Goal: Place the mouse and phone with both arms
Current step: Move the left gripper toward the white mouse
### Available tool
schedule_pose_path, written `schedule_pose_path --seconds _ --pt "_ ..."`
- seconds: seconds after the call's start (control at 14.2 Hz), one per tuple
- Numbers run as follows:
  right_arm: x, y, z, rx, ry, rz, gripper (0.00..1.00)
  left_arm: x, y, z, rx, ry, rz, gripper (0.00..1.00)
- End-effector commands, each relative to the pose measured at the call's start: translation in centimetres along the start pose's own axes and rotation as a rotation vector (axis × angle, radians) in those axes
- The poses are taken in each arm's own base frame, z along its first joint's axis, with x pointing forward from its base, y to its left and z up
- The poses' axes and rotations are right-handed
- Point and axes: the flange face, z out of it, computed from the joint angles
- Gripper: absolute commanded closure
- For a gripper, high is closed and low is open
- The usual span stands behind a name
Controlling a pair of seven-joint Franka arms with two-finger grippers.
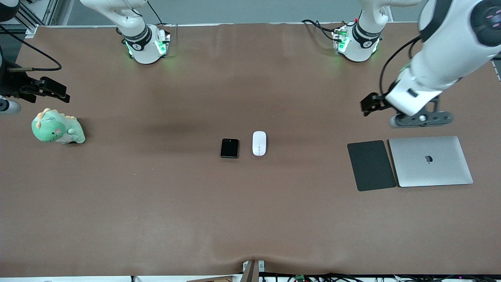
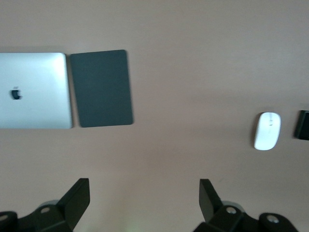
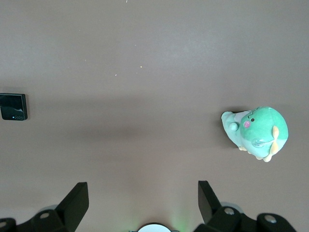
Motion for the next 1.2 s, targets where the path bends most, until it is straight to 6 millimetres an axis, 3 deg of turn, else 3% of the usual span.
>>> schedule_pose_path --seconds 0.0,0.07,0.21,0.56,0.84,1.12 --pt "0.5 -0.1 -0.1 0.017 -0.007 -0.004 0.0 0.5 3.4 2.2 -0.021 0.0 -0.038 0.0" --pt "0.6 0.1 0.2 0.016 -0.013 -0.002 0.0 0.6 4.9 3.3 -0.026 -0.001 -0.032 0.0" --pt "1.9 -0.1 2.7 0.016 -0.069 -0.004 0.0 1.1 7.4 5.8 -0.038 -0.004 -0.009 0.0" --pt "2.4 -1.4 3.8 0.013 -0.1 -0.027 0.0 0.8 14.1 12.3 -0.053 0.004 0.027 0.0" --pt "2.5 -2.1 3.9 0.011 -0.099 -0.04 0.0 -1.0 21.0 18.4 -0.067 0.011 -0.02 0.0" --pt "2.7 -3.1 4.4 0.008 -0.105 -0.058 0.0 -3.6 26.4 24.7 -0.067 0.013 -0.034 0.0"
